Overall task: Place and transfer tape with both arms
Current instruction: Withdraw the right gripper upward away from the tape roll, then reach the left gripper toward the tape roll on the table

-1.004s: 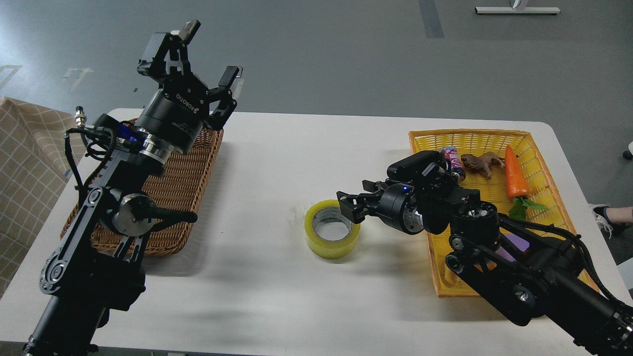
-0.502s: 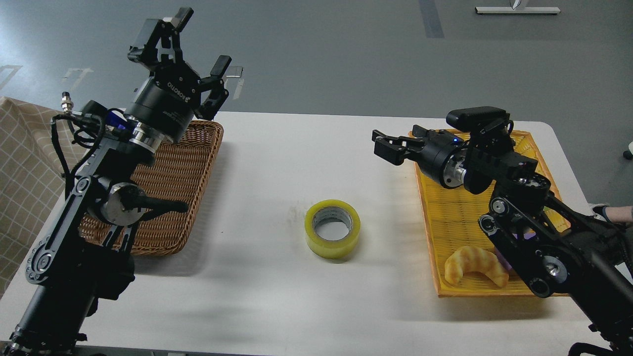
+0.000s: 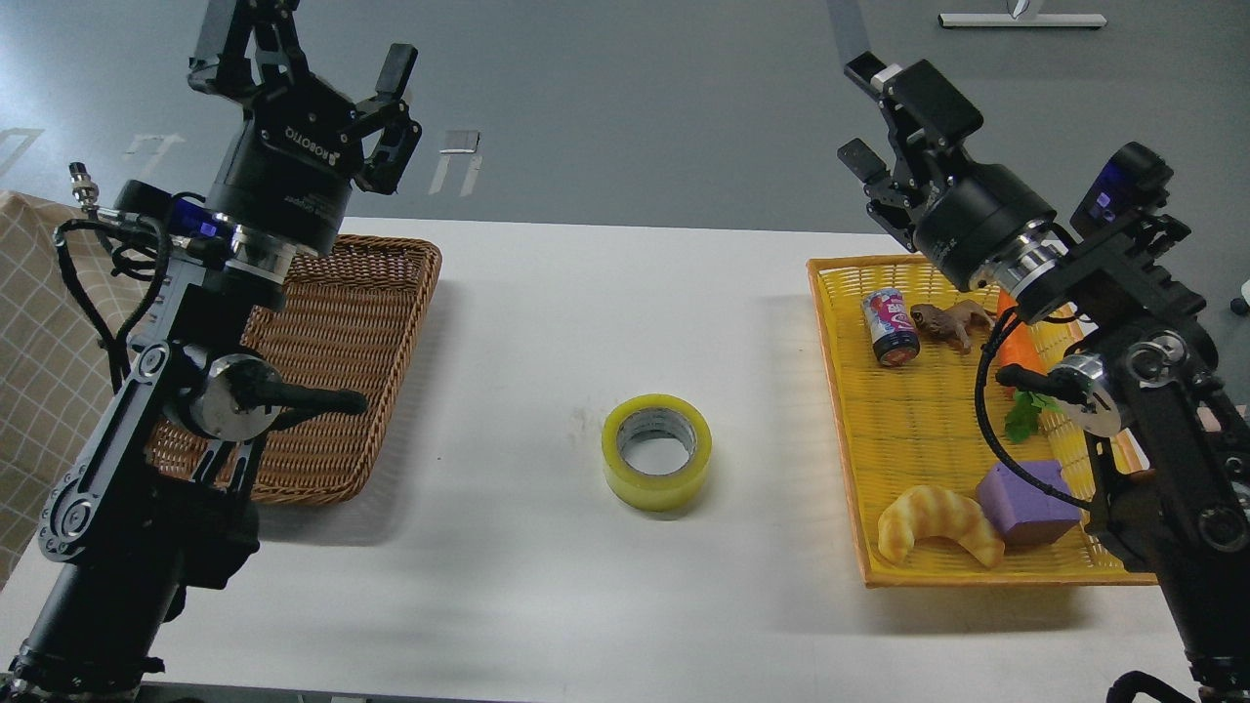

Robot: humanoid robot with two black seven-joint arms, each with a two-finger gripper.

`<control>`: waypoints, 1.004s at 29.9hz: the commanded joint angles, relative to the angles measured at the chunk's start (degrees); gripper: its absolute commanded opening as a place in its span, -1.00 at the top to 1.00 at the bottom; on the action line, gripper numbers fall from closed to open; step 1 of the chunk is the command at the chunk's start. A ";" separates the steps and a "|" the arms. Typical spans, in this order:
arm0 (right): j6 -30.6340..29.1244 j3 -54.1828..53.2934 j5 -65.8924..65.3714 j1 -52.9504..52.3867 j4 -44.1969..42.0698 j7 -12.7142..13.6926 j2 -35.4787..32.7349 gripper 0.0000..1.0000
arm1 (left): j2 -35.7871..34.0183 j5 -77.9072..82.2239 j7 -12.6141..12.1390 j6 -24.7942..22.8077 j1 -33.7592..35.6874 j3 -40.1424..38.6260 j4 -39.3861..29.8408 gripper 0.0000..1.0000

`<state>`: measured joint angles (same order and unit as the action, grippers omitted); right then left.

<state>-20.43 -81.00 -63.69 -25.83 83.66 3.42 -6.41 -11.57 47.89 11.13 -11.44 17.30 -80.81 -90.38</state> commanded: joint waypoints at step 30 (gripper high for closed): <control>1.18 -6.10 10.61 4.83 9.41 -2.89 5.27 -1.00 | -4.61 65.88 -0.58 3.70 -0.25 20.15 2.22 -0.97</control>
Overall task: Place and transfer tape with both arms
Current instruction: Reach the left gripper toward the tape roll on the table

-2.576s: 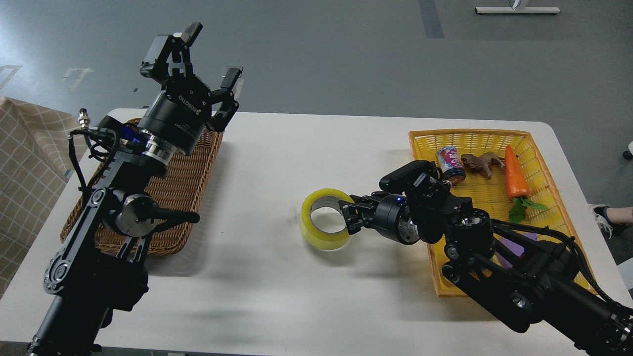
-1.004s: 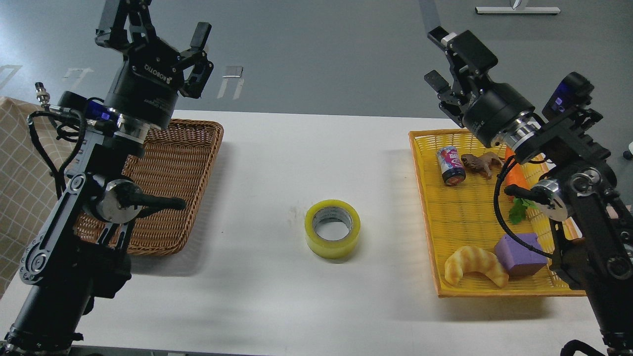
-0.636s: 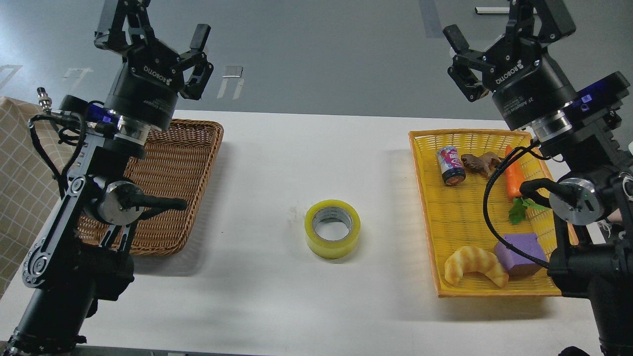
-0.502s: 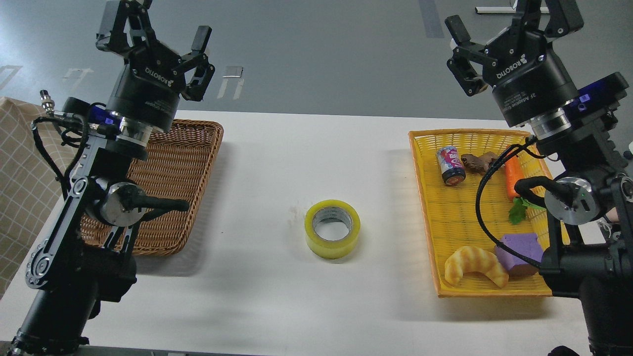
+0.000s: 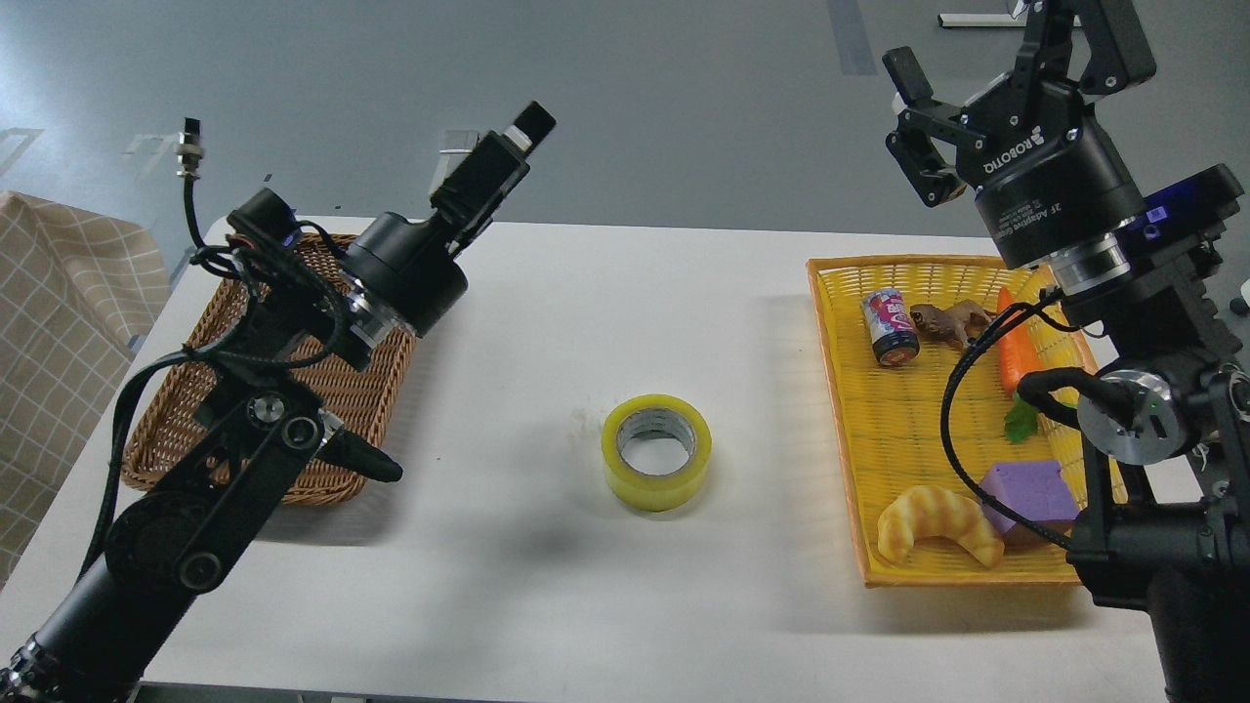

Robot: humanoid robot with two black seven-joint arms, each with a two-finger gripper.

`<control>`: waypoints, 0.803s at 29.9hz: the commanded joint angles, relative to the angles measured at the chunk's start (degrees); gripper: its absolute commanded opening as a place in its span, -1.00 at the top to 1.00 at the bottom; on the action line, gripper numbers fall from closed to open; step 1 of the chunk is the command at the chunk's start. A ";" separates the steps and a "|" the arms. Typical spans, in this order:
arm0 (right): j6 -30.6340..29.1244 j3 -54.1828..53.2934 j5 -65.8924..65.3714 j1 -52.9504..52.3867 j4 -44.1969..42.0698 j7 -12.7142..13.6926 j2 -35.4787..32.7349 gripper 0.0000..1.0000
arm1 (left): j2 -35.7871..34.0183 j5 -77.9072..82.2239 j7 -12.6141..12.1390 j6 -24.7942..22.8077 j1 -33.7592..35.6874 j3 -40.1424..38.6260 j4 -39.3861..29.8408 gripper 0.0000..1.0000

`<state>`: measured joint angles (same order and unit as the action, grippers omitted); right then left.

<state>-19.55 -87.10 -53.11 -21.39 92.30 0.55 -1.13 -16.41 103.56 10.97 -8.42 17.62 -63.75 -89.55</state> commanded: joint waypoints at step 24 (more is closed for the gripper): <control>1.53 -2.98 0.02 2.14 1.56 0.41 -0.54 -1.00 | 0.41 21.44 -0.69 10.01 2.59 20.77 20.38 -0.97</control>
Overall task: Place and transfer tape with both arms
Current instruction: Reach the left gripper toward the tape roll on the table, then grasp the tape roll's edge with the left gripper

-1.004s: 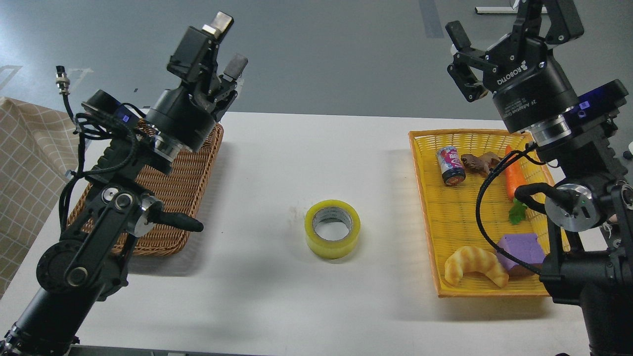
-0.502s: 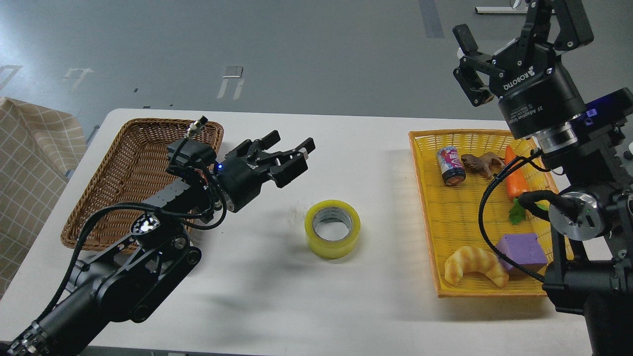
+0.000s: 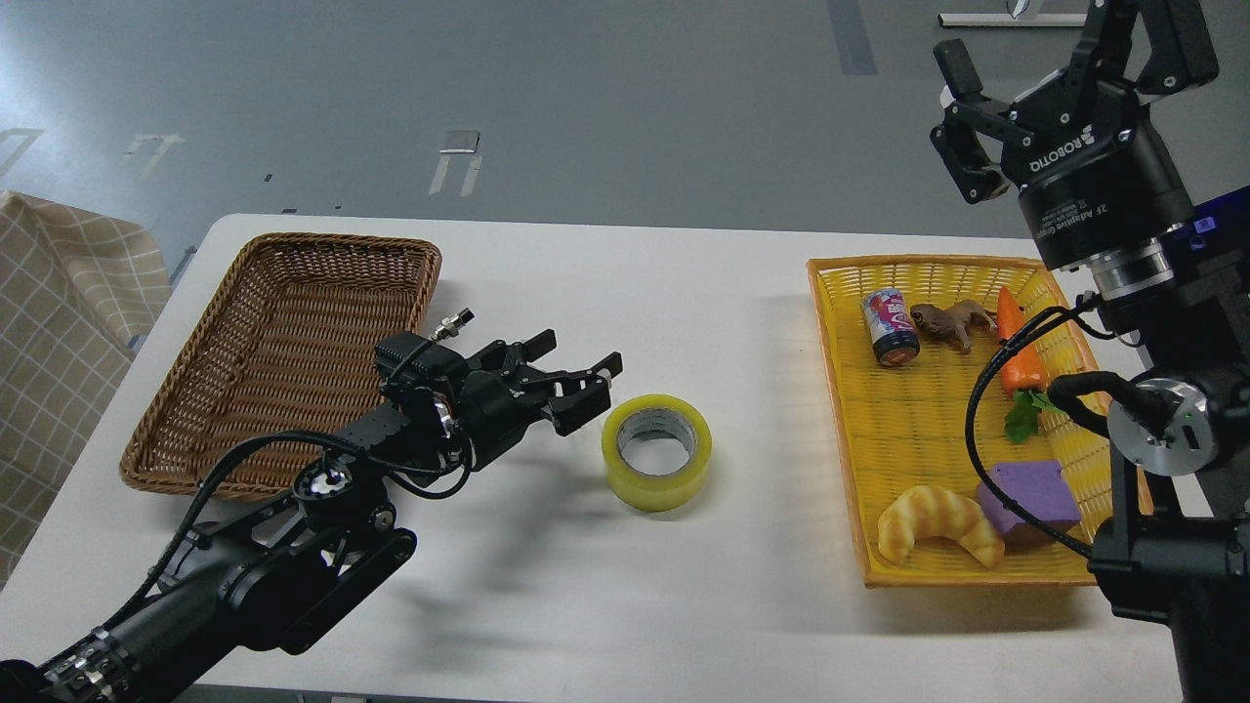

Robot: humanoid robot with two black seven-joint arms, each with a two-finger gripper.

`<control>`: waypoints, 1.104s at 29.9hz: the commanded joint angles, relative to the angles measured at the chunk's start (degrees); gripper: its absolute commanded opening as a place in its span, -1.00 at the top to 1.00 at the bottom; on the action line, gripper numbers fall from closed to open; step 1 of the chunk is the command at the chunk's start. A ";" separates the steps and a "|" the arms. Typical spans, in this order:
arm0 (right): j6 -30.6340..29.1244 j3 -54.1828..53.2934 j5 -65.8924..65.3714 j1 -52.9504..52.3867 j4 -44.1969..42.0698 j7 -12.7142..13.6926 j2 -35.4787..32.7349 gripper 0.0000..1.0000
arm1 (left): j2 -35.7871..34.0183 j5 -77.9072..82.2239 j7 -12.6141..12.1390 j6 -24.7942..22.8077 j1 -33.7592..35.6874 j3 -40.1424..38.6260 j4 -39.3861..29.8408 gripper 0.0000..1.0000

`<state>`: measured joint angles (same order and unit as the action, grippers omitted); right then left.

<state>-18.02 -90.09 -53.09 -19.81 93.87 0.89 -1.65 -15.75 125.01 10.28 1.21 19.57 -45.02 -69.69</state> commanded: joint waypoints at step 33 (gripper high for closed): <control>-0.53 -1.23 0.00 3.46 -0.70 0.08 -1.78 -1.00 | 2.75 -0.01 -1.14 0.55 7.24 10.92 8.17 -0.97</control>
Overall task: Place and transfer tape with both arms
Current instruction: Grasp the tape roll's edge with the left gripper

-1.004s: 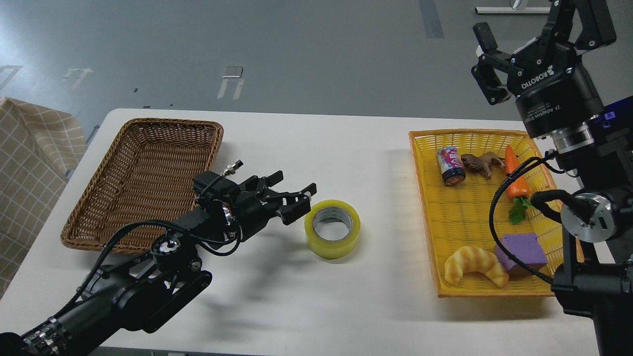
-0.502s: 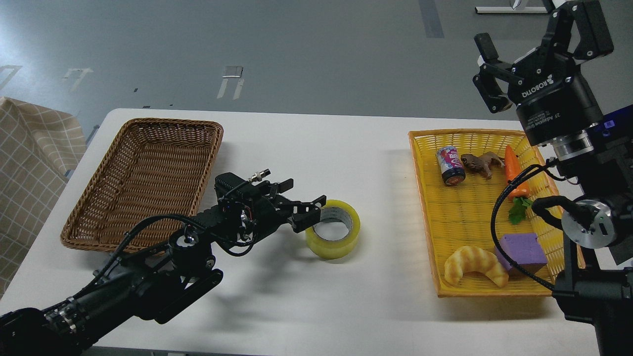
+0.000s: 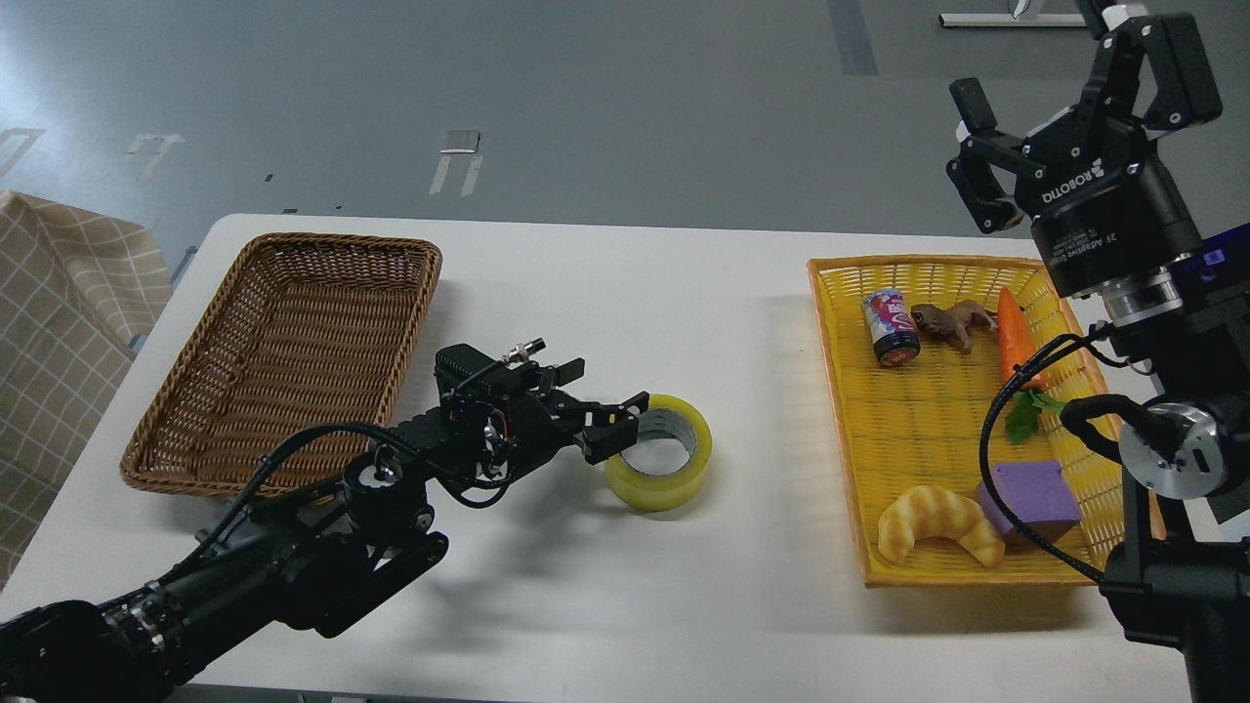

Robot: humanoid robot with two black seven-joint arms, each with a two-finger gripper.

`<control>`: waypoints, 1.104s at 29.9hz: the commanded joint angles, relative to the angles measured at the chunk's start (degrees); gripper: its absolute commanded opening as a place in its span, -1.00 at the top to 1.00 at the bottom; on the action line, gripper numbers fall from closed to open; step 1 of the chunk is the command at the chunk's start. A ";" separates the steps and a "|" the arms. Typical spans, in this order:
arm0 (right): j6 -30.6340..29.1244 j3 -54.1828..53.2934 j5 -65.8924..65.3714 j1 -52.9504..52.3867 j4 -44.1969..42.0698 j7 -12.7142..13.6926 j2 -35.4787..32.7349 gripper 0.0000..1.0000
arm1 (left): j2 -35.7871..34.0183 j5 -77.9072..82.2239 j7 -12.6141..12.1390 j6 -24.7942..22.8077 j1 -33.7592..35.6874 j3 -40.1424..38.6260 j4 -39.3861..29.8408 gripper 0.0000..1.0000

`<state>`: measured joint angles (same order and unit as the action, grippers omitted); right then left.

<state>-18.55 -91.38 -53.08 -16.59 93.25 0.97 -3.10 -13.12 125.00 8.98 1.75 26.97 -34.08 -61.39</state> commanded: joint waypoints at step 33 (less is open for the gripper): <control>0.00 0.06 -0.36 2.00 -0.26 0.09 -1.99 -1.00 | 0.38 0.00 0.07 0.63 -0.87 2.79 2.41 -0.58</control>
<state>-18.55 -91.39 -53.36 -14.64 93.12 1.06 -4.84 -12.54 125.00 9.06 2.37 26.01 -31.81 -59.06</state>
